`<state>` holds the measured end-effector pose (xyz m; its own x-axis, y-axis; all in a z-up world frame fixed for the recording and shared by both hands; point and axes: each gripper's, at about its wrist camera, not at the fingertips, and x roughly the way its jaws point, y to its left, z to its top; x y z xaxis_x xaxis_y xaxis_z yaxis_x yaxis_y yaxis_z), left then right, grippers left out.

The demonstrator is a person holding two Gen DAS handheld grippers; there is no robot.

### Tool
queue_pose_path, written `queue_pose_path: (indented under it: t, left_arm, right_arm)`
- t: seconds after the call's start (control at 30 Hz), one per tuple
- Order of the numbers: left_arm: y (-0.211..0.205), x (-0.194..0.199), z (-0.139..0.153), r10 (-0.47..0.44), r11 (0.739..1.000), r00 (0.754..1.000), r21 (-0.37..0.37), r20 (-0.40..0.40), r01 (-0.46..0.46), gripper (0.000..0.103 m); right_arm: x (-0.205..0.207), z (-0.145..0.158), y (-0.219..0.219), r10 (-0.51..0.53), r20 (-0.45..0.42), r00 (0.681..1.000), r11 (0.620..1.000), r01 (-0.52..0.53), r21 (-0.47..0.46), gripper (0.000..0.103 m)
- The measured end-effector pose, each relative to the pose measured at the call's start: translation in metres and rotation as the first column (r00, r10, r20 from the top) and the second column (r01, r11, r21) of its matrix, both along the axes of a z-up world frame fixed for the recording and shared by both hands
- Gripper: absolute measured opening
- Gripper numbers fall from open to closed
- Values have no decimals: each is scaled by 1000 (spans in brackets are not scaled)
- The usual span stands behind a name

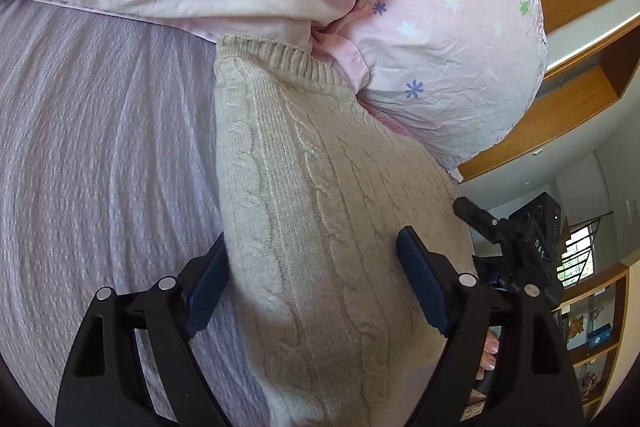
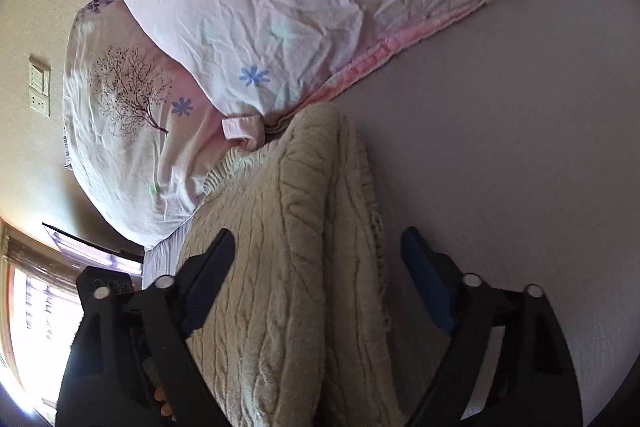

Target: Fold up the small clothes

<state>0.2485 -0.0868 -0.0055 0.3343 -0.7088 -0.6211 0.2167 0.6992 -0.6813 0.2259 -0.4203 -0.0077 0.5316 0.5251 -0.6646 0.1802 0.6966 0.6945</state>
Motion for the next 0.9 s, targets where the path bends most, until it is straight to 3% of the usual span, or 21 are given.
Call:
queue_pose_path:
  t: [0.1,0.13,0.23,0.33,0.43,0.5,0.53,0.6,0.63,0.67,0.8,0.83,0.87,0.9]
  left_arm:
    - [-1,3,-1,15,1000,1000,-17,-8,-15,60]
    - [3,2,1,12,1000,1000,-21,3,-12,47]
    - [20,-3,18,-8,999,999,-38,38,9,38]
    - [48,-17,45,8,999,988,48,156,-15,38]
    - [78,-13,54,41,987,979,147,198,-71,45]
    - [90,-10,50,89,954,975,265,203,-142,46]
    - [95,-14,50,107,938,970,302,219,-172,45]
    - [108,-33,61,117,935,953,292,279,-201,51]
    - [114,-44,68,122,934,944,287,307,-215,60]
    - [119,-55,73,126,929,935,290,331,-228,62]
    - [127,-92,72,114,909,929,341,352,-241,64]
    - [127,-96,68,113,906,931,349,346,-240,66]
    - [127,-103,63,114,903,933,356,341,-240,66]
    - [127,-109,57,114,902,935,361,335,-239,69]
  right_arm:
    - [-1,-4,4,13,13,1000,999,-13,33,41]
    - [-2,-3,4,10,33,999,998,-12,58,38]
    - [-2,1,15,51,104,993,987,-66,149,35]
    - [4,5,49,151,159,976,965,-181,190,34]
    - [13,7,85,224,138,965,970,-234,66,41]
    - [7,18,85,193,150,970,981,-187,-48,48]
    - [-2,26,78,157,181,971,987,-148,-58,49]
    - [-23,47,69,131,244,961,991,-130,-18,53]
    - [-33,55,71,152,270,951,988,-152,-18,53]
    - [-44,62,77,174,274,946,985,-168,-47,53]
    - [-66,50,110,257,174,951,964,-239,-120,53]
    - [-67,43,119,272,152,950,959,-254,-128,47]
    - [-69,39,123,276,144,950,956,-256,-142,33]
    - [-68,37,126,275,141,951,956,-254,-146,8]
